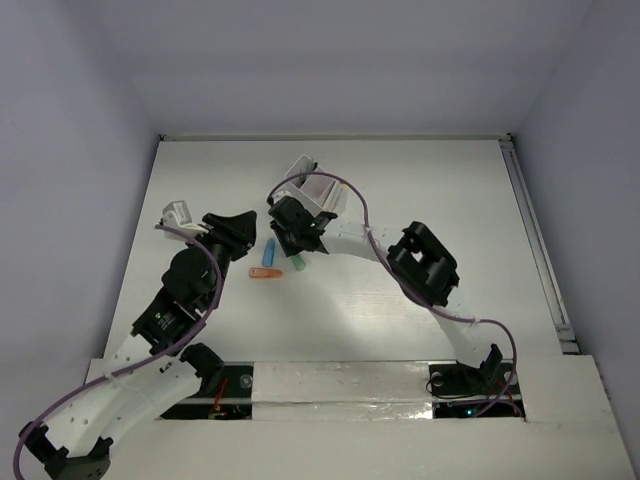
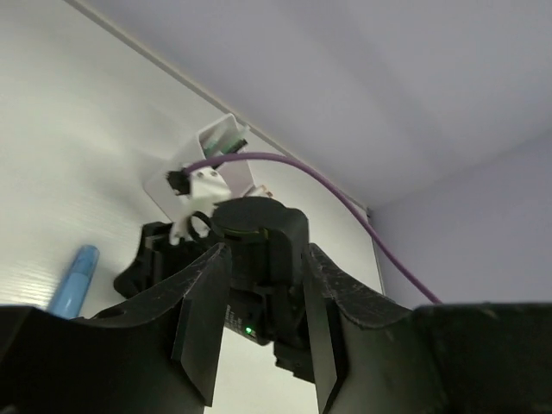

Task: Sort the stationery into containers
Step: Pick up the stationery from the center of the board, then place the stationery in the storage box.

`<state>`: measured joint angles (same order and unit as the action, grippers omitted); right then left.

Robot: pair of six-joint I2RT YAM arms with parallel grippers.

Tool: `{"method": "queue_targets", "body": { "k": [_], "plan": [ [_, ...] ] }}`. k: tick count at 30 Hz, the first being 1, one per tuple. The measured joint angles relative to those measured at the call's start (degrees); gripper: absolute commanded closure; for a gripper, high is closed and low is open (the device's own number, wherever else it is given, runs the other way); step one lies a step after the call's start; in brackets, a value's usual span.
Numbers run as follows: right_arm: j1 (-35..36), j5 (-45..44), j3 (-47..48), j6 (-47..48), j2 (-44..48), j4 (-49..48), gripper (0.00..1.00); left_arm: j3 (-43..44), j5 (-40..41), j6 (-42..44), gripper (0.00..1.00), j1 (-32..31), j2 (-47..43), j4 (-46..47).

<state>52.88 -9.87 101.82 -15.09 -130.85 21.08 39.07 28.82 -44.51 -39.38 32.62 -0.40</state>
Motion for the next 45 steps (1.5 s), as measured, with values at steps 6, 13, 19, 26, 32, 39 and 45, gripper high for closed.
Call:
{"method": "queue_targets", "body": {
  "k": [6,13,19,26,32,39,45],
  "plan": [
    [0.04,-0.48,-5.75,-0.98,3.13,-3.72,1.0,-0.96,5.99,0.09,0.65,0.0,-1.68,-2.69],
    [0.09,-2.23,-13.66,-1.62,9.7,-5.55,1.0,-4.31,6.6,-0.13,0.61,0.0,0.79,-4.15],
    [-2.03,-3.19,-16.09,-1.86,18.97,-11.1,1.0,-7.8,5.25,-0.52,0.51,0.44,4.63,-3.17],
    [-10.73,-3.91,-16.04,-2.51,24.0,-24.04,1.0,-8.2,1.79,-0.48,0.44,2.29,15.67,0.72],
    [-15.63,-6.43,-15.56,-3.28,21.14,-32.76,1.0,-8.59,-4.72,1.25,0.4,8.04,24.55,5.9],
    [-17.16,-7.1,-15.13,-7.28,16.04,-38.73,1.0,-8.57,-10.32,4.15,0.37,11.23,34.6,9.77],
    [-17.29,-7.87,-15.3,-11.61,14.95,-43.12,0.99,-8.33,-11.69,6.34,0.34,11.76,39.63,11.04]
  ]
}}
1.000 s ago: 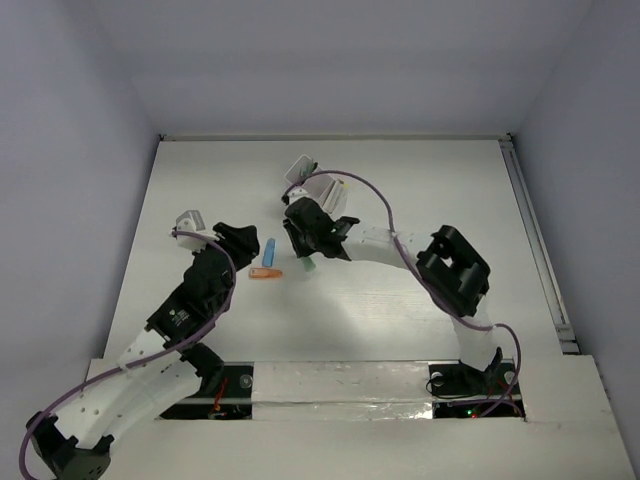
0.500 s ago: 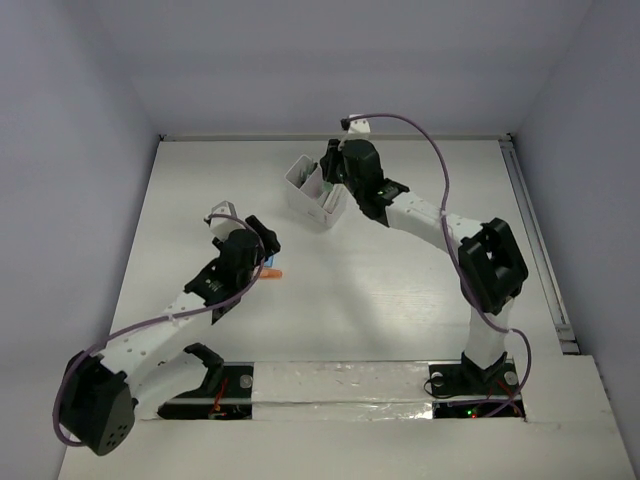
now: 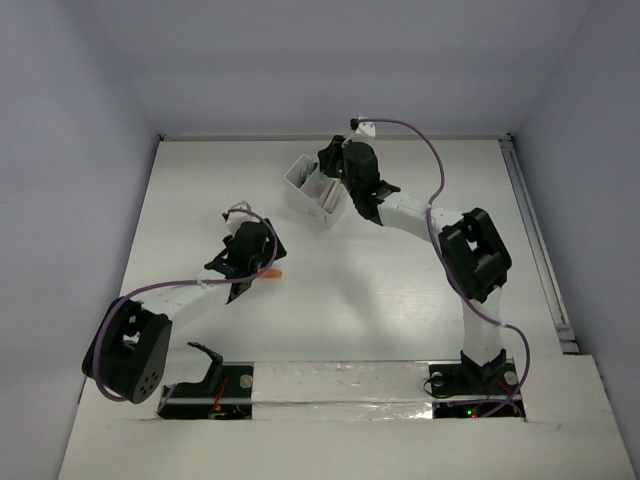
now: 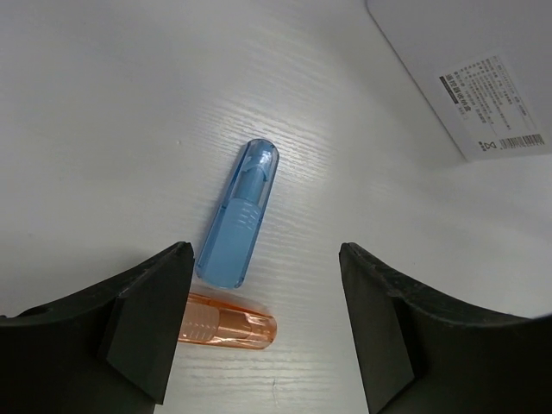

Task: Sort the stationery into containers
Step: Place the stationery in the storage box.

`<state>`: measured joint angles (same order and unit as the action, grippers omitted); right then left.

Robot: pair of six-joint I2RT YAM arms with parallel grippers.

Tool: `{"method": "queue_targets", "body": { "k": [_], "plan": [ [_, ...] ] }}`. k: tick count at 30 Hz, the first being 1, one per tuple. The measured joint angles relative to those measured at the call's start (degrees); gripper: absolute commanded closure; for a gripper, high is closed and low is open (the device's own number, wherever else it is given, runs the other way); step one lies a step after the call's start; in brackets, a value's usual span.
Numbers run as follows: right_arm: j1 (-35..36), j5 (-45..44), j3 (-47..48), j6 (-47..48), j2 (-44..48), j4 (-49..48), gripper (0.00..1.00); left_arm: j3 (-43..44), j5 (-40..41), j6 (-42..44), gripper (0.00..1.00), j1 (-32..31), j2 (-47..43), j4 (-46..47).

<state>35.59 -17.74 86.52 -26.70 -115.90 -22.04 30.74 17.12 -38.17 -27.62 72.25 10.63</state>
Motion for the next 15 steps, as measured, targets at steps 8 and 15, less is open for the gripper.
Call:
{"method": "queue_targets", "body": {
  "k": [8,15],
  "plan": [
    [0.0,-0.96,0.0,-2.73,-3.1,-4.7,0.95,2.51,0.44,2.19,0.32,1.38,4.57,0.68],
    [0.0,-1.14,-0.81,-4.28,-5.31,-5.07,0.87,3.65,0.33,3.13,0.32,1.42,8.39,1.16]
  ]
}}
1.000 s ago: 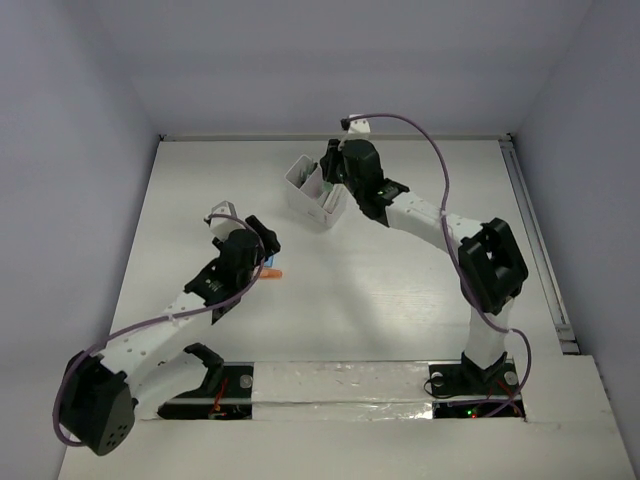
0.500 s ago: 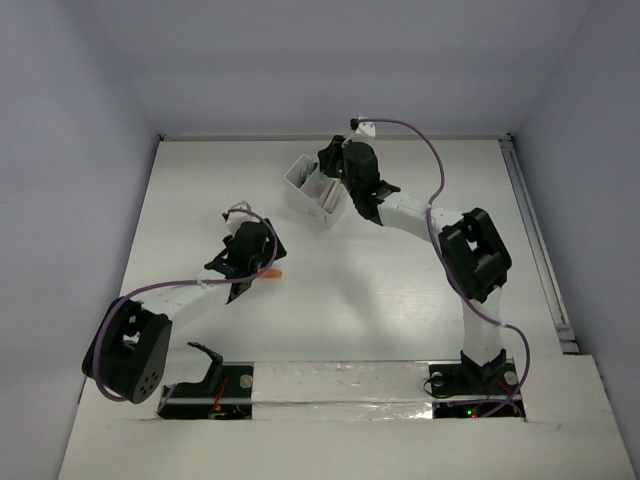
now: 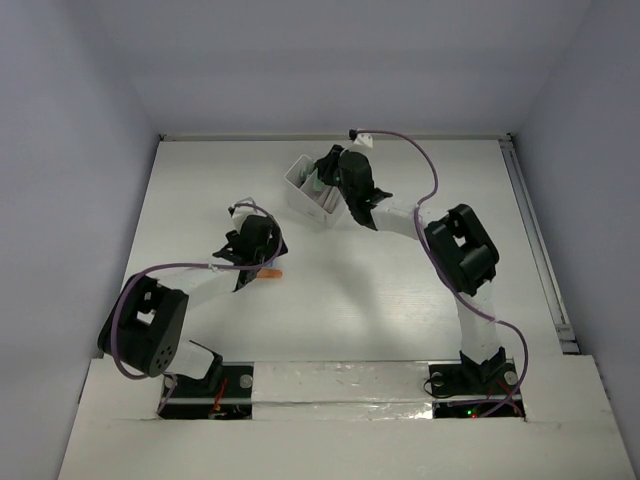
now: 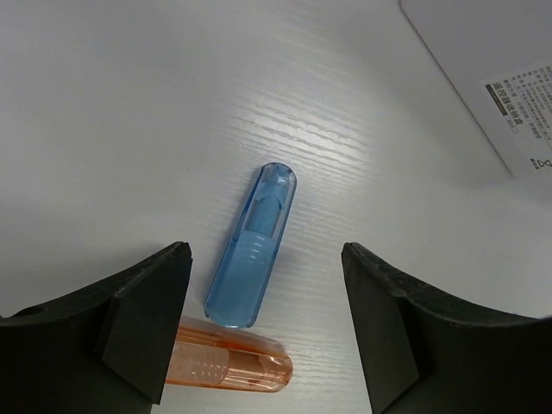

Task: Sort the stationery into containers
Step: Place the stationery in the storage box.

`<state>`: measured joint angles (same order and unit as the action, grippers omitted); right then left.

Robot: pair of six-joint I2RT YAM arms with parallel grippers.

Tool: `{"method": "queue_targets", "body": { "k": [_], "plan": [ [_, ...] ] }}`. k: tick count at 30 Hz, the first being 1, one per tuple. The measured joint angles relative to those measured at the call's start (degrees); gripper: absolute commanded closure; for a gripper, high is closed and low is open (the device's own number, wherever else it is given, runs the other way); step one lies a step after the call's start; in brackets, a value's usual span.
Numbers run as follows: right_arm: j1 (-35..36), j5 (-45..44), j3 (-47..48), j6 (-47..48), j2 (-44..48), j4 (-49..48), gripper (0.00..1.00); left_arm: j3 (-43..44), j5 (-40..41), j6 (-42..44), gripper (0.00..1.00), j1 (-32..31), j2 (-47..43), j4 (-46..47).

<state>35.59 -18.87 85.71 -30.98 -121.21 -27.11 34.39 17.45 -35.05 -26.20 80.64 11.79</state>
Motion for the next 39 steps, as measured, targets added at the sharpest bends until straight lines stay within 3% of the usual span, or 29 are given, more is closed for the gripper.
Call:
{"method": "queue_targets", "body": {
  "k": [5,14,24,31,39],
  "plan": [
    [0.0,0.26,-0.9,-0.57,0.0,-1.01,0.66,1.25,0.07,0.46,0.3,0.0,1.07,-0.04],
    [0.0,2.05,-3.54,-1.4,0.11,-2.34,0.4,4.81,0.5,1.77,0.28,0.0,4.44,-0.28],
    [0.0,3.15,-10.99,-1.38,7.58,-3.65,0.46,6.51,1.62,3.45,0.3,0.0,7.1,-2.05],
    [0.0,3.87,-20.2,-1.46,20.52,-7.85,0.46,8.39,1.86,4.24,0.42,0.0,10.25,-2.56],
    [0.0,3.89,-28.17,-1.9,26.67,-9.05,0.46,8.37,2.08,4.22,0.56,0.0,10.43,-4.26]
  ]
}}
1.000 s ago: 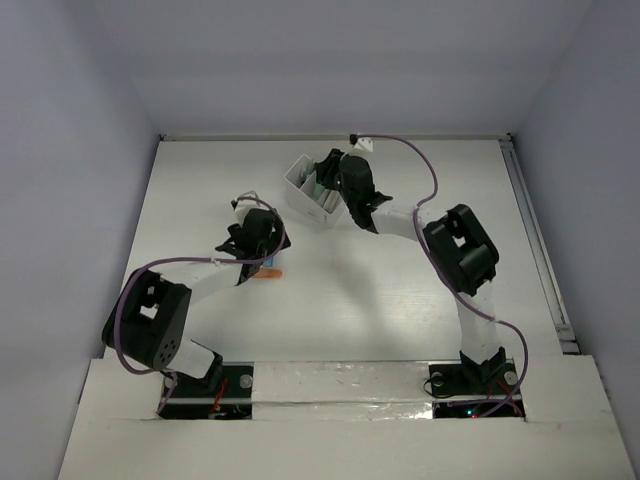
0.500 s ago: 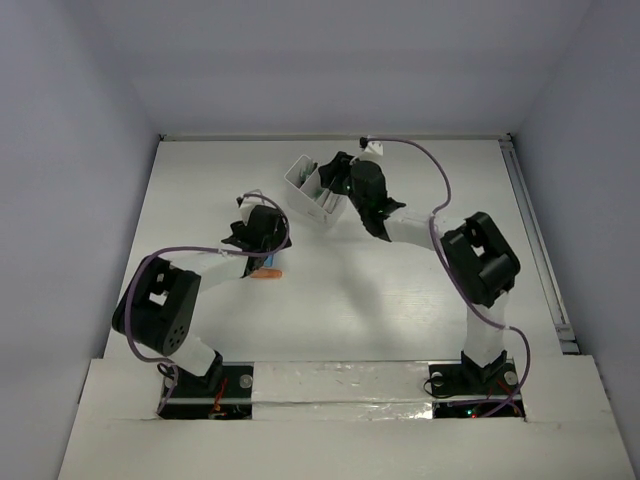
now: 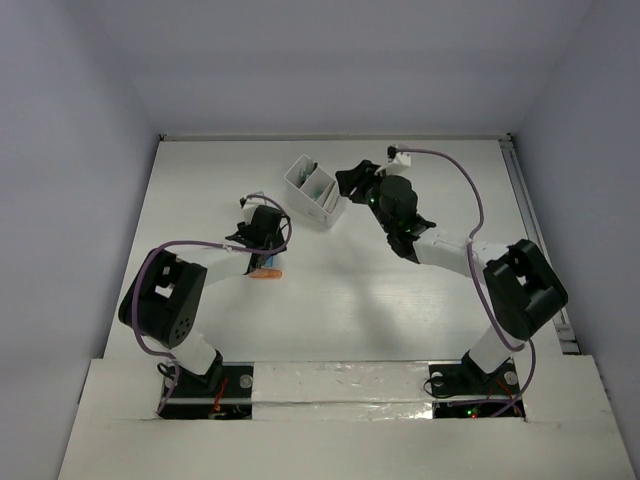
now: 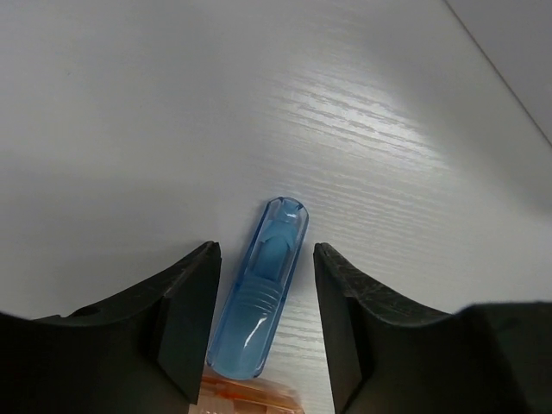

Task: Sort the stationery into containers
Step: Place the stationery in the storage box, then pick up the stationery from the center of the board.

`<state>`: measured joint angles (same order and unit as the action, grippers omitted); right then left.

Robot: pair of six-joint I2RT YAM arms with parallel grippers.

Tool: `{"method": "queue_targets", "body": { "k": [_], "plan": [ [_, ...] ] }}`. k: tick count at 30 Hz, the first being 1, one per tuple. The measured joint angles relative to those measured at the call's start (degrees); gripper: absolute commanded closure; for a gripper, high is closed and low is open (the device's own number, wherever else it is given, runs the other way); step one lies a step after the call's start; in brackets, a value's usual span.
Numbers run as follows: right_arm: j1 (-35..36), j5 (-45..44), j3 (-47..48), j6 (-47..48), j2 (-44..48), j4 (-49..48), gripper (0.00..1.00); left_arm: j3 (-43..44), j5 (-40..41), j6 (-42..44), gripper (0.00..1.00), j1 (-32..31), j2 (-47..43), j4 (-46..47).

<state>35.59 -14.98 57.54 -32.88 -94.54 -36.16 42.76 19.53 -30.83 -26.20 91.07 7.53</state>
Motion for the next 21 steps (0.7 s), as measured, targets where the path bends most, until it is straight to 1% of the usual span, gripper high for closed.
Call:
{"method": "queue_targets", "body": {
  "k": [1,7,13,16,17,20,21],
  "plan": [
    [0.0,-0.02,-0.74,-0.07,0.24,0.0,0.46,-0.02,0.02,0.0,0.59,0.0,0.0,-0.2],
    [0.0,-0.04,-3.45,-0.37,1.73,0.48,0.46,-0.07,0.55,-0.02,0.6,0.0,0.37,-1.4],
    [0.0,-0.17,-5.73,-0.33,6.43,0.57,0.47,0.24,2.05,0.0,0.6,-0.26,1.01,-1.6],
    [0.0,-0.35,-6.86,-0.24,8.76,0.57,0.47,1.4,3.54,0.04,0.71,-0.9,2.16,-2.12],
    [0.0,-0.46,-7.3,-0.15,9.6,0.57,0.47,1.73,4.11,0.13,0.79,-1.09,2.58,-2.23],
    [0.0,-0.66,-8.5,0.09,11.72,0.59,0.47,2.21,4.96,0.13,0.9,-1.16,2.75,-2.71],
    [0.0,-0.7,-8.9,0.13,12.35,0.59,0.47,2.36,5.14,0.15,0.93,-1.2,2.75,-3.13]
  ]
}}
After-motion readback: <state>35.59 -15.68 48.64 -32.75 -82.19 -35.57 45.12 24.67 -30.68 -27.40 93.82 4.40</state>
